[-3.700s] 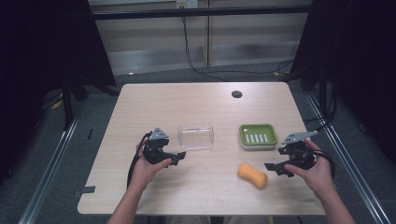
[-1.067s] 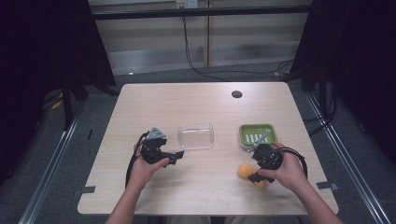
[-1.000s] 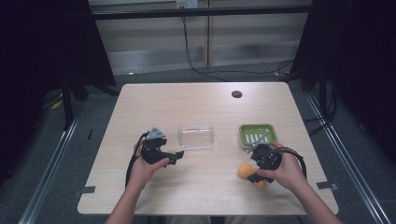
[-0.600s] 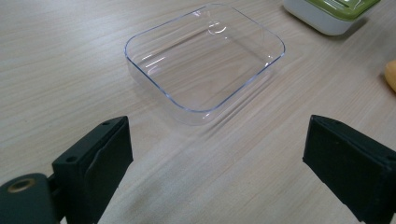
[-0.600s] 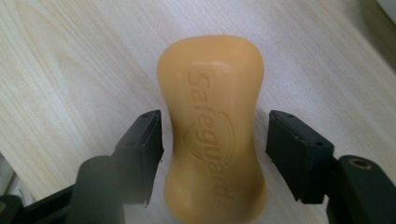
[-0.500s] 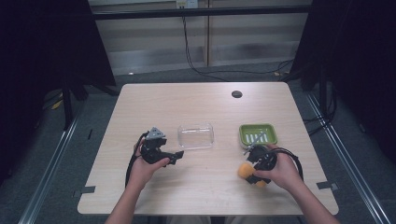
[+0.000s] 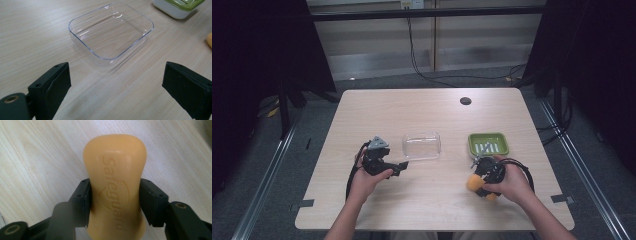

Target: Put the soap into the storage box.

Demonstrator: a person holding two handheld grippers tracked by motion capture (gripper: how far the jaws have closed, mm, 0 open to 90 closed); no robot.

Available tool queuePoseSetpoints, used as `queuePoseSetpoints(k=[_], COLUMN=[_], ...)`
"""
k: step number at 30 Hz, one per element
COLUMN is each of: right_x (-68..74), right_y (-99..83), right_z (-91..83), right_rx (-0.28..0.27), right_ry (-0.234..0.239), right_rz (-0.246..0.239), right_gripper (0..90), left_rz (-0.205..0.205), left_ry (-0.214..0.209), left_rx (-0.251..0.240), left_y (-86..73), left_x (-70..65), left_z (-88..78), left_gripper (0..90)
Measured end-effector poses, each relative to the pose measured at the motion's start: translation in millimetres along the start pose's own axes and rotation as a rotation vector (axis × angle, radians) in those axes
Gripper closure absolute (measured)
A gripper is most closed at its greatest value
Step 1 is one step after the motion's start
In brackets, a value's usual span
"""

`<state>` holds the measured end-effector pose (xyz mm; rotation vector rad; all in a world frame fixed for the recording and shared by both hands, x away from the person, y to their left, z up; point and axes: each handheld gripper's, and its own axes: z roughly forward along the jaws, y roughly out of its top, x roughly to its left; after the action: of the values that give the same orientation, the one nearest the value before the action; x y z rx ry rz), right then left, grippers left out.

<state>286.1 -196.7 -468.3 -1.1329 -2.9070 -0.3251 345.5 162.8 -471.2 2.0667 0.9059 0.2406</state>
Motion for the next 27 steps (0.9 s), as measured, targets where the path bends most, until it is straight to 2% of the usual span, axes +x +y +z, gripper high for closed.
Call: queuePoseSetpoints(k=[9, 12, 16, 24, 25, 27], right_x=[-0.8, -0.9, -1.3, -5.6, -7.0, -8.6], right_y=[1.7, 2.8, 2.7, 2.1, 1.7, 0.9], right_z=[-0.2, -1.5, -3.3, -9.2, -10.4, -11.3], right_rx=[0.01, 0.035, 0.039, 0.043, 0.057, 0.046], right_ry=[0.004, 0.006, 0.024, 0.027, 0.038, 0.038], right_rz=[-0.032, -0.042, -0.072, -0.085, -0.079, -0.086], right_gripper=[48.9, 49.2, 49.5, 49.7, 49.7, 49.8], left_rz=[0.002, 0.004, 0.004, -0.003, -0.003, -0.003], left_ry=[-0.005, 0.0, 0.0, -0.002, -0.002, -0.003], left_rx=[0.001, 0.004, 0.004, 0.004, 0.004, 0.004], left_y=[-0.1, -0.3, -0.3, -0.4, -0.4, -0.4], left_x=[0.2, 0.3, 0.4, 0.3, 0.4, 0.6], left_z=[0.2, 0.5, 0.4, 0.6, 0.5, 0.5], left_gripper=[8.0, 8.0, 8.0, 8.0, 8.0, 8.0])
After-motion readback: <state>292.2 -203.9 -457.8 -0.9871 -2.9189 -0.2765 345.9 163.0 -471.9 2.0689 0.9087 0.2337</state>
